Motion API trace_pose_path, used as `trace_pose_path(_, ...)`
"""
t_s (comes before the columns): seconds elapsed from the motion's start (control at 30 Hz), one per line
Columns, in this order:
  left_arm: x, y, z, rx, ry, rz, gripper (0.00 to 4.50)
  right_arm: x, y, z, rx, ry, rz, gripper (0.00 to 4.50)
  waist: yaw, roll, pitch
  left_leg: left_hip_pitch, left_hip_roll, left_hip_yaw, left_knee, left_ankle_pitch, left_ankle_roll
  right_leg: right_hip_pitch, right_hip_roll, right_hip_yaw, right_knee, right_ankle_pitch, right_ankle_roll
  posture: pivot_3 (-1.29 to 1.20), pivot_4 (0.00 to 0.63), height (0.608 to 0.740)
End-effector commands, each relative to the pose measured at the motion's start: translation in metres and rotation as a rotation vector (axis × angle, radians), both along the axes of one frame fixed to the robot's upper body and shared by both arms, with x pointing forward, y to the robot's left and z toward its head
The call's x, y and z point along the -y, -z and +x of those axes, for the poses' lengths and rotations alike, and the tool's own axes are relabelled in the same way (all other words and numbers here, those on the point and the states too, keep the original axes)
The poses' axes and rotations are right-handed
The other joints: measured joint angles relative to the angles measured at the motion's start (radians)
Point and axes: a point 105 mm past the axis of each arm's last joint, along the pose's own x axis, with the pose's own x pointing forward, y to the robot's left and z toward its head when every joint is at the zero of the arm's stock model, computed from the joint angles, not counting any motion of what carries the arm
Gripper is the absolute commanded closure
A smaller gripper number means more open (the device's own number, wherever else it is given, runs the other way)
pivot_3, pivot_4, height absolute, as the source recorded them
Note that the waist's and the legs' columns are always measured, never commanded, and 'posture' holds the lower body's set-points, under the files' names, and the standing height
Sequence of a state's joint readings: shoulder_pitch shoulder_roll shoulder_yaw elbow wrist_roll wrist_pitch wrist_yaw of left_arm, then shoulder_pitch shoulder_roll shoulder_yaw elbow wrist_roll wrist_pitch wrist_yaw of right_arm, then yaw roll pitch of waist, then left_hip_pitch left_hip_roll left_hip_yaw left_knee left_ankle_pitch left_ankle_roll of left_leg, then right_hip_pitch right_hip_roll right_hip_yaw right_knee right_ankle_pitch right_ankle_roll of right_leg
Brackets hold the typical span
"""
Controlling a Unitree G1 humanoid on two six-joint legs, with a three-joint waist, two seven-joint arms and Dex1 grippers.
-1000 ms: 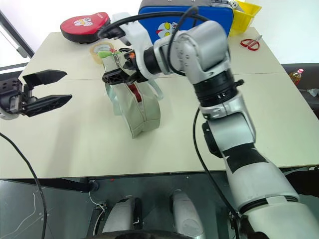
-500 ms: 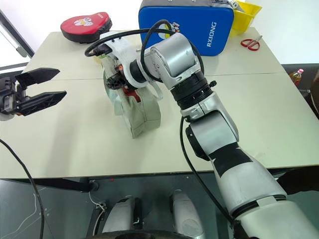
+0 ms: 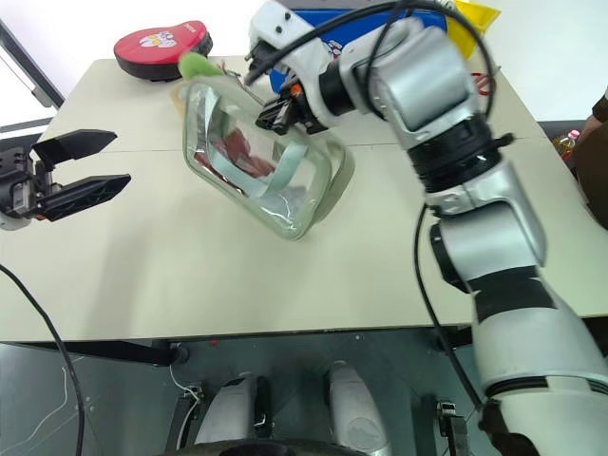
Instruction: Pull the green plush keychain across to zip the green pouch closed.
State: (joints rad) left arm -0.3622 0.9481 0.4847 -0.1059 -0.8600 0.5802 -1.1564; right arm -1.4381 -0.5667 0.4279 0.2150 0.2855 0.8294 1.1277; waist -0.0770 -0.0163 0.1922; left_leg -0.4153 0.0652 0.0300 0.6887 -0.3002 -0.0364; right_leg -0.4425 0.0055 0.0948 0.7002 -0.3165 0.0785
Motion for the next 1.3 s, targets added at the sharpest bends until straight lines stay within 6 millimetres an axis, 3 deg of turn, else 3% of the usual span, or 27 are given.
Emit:
trace_pose_path(0.03,0.000,-0.008,-0.002,0.046,0.005,0.007,0.00,0.000,-0.004,-0.016,0.133,-0.133,-0.078,4.45,-0.003,0.000,0.000,0.000,0.000,0.000,0.000,0.000,0.000,0.000,0.000,0.000,0.000,0.000,0.000,0.00,0.150,0.737)
trace_pose_path(0.3,0.000,-0.009,0.000,0.050,0.002,0.018,0.00,0.021,0.019,-0.012,0.268,-0.183,-0.268,4.45,0.002,0.000,0.000,0.000,0.000,0.001,-0.001,0.001,-0.001,0.000,-0.001,0.000,0.000,0.000,0.000,0.00,0.150,0.737)
trace_pose_path(0.93,0.007,-0.002,0.001,0.024,0.023,0.033,0.00,0.028,0.050,-0.047,0.224,-0.285,-0.273,4.45,0.008,0.000,0.000,0.000,0.000,-0.001,0.003,0.002,-0.003,0.002,-0.001,-0.001,0.002,0.000,0.000,0.00,0.150,0.737)
trace_pose_path(1.3,0.013,0.001,0.004,0.008,0.049,0.035,0.00,0.025,0.059,-0.049,0.185,-0.251,-0.249,4.45,0.007,0.000,0.000,0.000,0.000,-0.001,0.006,0.002,-0.003,0.003,0.000,-0.001,0.003,0.000,0.000,0.00,0.150,0.737)
